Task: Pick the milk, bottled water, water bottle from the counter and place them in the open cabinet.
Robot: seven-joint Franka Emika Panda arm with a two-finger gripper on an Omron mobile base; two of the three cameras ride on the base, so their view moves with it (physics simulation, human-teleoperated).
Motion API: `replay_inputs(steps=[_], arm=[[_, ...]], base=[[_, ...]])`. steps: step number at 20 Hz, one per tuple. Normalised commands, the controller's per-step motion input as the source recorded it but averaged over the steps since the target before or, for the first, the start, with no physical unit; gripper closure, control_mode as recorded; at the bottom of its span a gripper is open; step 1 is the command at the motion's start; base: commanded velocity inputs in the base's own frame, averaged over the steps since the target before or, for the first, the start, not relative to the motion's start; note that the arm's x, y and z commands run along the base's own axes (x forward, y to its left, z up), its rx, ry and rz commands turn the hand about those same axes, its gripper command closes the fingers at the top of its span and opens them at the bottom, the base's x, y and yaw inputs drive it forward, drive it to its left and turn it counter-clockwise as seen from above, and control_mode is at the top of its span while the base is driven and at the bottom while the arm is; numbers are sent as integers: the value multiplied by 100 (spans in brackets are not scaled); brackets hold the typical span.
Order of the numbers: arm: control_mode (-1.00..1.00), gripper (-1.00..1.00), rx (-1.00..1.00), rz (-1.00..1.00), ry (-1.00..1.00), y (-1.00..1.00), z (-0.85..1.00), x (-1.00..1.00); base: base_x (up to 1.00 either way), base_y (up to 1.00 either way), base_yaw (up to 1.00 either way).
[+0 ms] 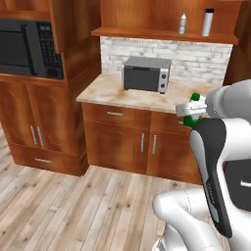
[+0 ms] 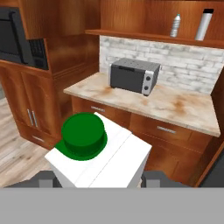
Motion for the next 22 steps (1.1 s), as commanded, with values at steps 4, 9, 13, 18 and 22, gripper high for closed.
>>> replay_inputs(steps=[4,9,13,18,22], arm=[[100,100,0,0,0,0,0,0],[100,100,0,0,0,0,0,0],[100,100,0,0,0,0,0,0],[100,100,0,0,0,0,0,0],[100,100,0,0,0,0,0,0]], base=[[51,23,-16],[42,20,-20],[38,18,-24],[45,21,-24],[60,21,-22]])
